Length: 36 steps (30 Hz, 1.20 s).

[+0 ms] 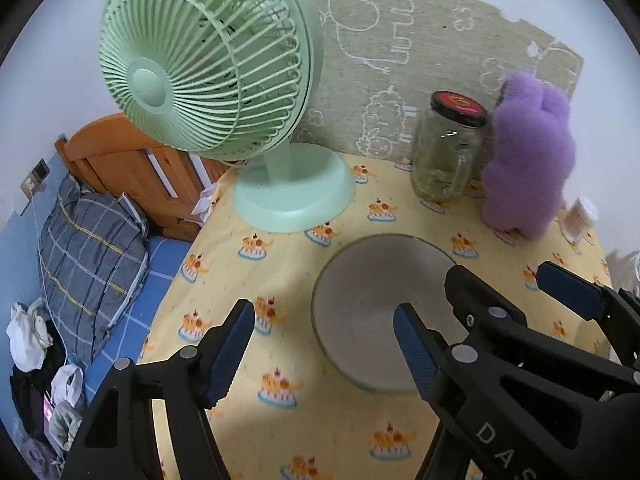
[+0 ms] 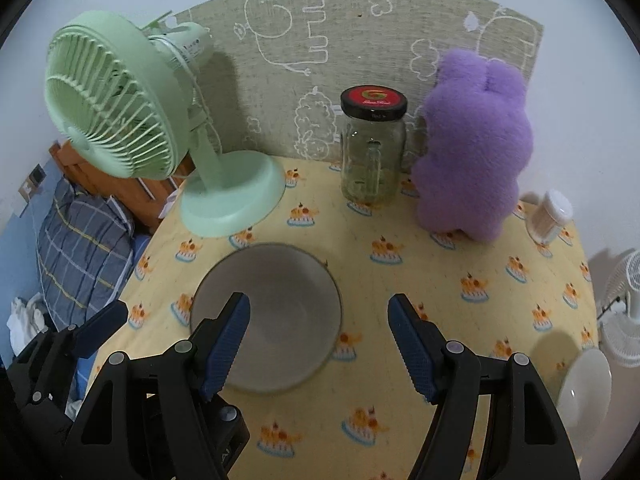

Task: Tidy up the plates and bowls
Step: 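Move both tools to the cream bowl beside the green fan, then grasp that bowl's rim with both tools, then lift the bowl with both tools and carry it toward the plate stack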

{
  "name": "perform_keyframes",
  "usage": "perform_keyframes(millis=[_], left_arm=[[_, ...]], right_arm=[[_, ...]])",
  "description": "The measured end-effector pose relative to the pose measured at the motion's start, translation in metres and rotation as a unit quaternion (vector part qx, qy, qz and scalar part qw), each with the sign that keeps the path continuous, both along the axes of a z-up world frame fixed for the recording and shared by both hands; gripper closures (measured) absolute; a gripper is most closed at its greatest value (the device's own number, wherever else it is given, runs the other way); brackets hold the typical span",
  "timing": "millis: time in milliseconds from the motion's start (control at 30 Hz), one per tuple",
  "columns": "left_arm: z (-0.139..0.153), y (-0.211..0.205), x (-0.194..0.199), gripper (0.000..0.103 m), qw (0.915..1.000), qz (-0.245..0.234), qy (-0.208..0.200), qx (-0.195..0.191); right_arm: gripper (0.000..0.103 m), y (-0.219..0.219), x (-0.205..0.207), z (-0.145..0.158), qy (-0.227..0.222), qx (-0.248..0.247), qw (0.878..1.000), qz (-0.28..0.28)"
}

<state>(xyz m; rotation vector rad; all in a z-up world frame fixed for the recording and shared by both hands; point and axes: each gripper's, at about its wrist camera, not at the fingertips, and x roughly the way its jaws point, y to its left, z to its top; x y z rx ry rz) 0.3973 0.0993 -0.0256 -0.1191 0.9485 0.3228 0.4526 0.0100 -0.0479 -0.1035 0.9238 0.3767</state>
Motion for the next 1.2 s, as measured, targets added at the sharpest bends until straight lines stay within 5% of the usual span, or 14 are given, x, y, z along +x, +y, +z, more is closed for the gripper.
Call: perform_keyframes(millis=[233,400,500,600,1200], left_arm=[[-0.026,0.009,0.028,0.043,0.9998,-0.002,0.021,0.006],[-0.047,0.013,0.038,0.045,0.9994,0.001,0.034,-0.006],[-0.056,0.017,0.043,0.061,0.999,0.006,0.043,-0.012],[-0.062,0.018,0.045,0.069,0.9985,0.004,0.048,-0.025],[-0.063,0.004,0.04,0.073,0.9968,-0.011,0.067,-0.042]], right_arm=[[0.029,0.009,0.032,-0.028,0.022,0.002,1.0,-0.009],[0.039,0.015,0.042,-0.048,0.037,-0.005,0.999,-0.012],[0.056,0.018,0.047,-0.058,0.044,0.001,0.999,-0.007],[0.06,0.021,0.049,-0.063,0.041,0.007,0.999,0.002],[0.066,0.005,0.042,-0.068,0.075,0.02,0.997,-0.005]])
